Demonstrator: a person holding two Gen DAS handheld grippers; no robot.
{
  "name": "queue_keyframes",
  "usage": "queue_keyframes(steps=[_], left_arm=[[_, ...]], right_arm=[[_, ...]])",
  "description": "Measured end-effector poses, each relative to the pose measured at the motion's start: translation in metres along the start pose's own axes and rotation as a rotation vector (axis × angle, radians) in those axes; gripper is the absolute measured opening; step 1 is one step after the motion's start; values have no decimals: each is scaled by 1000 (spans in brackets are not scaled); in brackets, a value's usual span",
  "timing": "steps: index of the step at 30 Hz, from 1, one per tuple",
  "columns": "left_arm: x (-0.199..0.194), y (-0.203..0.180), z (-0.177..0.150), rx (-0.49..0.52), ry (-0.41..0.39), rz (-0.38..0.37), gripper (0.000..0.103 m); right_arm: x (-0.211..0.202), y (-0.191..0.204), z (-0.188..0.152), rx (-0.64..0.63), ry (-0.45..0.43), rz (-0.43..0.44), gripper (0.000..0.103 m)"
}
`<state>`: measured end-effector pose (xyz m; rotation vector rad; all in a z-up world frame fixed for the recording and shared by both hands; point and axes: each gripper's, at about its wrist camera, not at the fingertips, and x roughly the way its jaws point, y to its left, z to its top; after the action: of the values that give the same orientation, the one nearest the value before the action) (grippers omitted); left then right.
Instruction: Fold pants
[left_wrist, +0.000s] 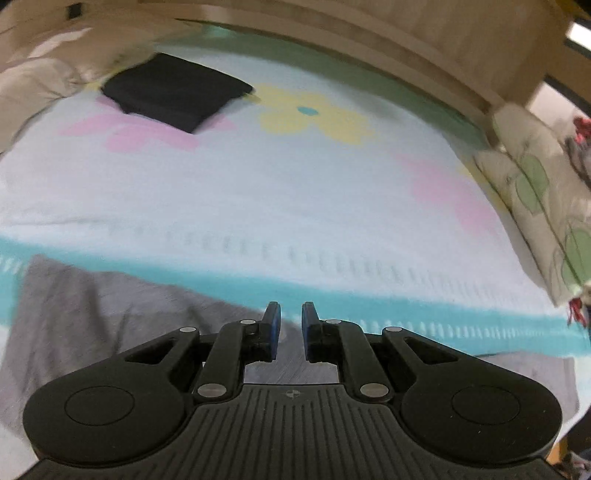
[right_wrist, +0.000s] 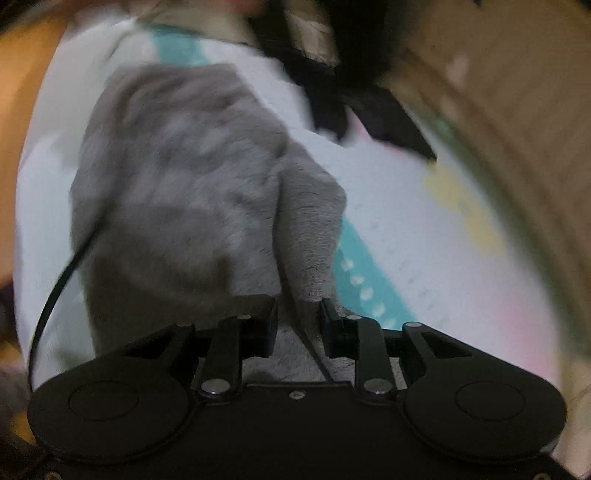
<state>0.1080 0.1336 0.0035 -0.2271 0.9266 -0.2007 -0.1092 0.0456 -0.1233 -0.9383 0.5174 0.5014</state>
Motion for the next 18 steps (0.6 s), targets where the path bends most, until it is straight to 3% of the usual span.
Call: queue_keyframes(steps=[4, 10, 14, 16, 18], left_arm=[[21, -12, 2, 42, 42, 12, 12], [51, -4, -16, 31, 216, 21, 13], [29, 2, -37, 79, 156, 4, 13], [19, 8, -44, 68, 133, -15, 13], [14, 13, -47, 45, 123, -38, 13]], right_arm=[[-9, 31, -8, -121, -19, -66, 33], [-13, 41, -12, -167, -29, -102, 33], [-22, 24, -17, -95, -34, -42, 34], [-24, 9, -15, -33, -33, 10, 39], [-34, -13, -17, 59, -43, 61, 51]])
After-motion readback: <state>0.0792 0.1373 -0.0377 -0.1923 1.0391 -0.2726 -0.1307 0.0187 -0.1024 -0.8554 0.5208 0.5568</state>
